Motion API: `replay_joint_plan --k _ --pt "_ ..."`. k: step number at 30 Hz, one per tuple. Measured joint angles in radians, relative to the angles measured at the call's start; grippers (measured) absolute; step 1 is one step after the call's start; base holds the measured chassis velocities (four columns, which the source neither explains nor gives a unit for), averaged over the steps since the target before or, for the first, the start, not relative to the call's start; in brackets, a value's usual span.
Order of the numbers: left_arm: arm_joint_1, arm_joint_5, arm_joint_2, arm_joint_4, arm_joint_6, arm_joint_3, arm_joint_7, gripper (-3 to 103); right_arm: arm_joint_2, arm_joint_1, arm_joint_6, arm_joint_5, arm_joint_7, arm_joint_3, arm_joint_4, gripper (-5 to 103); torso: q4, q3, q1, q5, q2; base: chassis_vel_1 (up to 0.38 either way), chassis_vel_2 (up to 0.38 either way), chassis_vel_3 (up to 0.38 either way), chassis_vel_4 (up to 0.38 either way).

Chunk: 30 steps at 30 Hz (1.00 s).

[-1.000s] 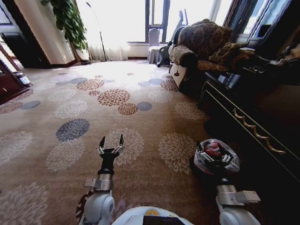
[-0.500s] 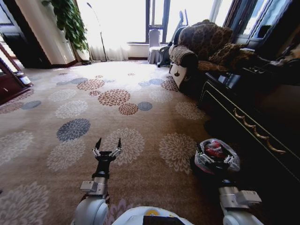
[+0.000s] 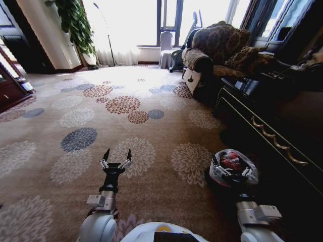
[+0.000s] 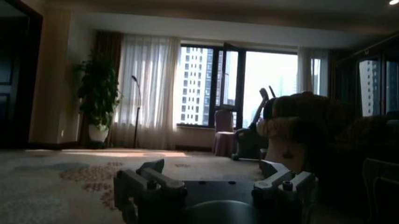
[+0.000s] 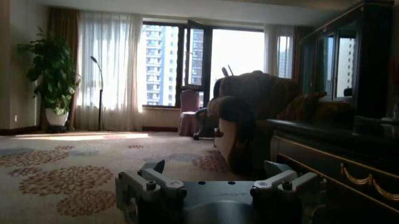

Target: Pick up the trash from the ground and place it into the trash bin.

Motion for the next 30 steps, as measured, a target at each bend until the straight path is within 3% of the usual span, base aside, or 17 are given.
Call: replay_joint_plan --k 30 --pt "-0.001 -0.002 0.0 0.001 -0.002 0.0 0.001 100 -0.001 0.001 0.002 0.003 0.0 0.0 -0.002 100 0.0 0.0 0.0 0.0 0.0 0.0 0.0 0.0 0.0"
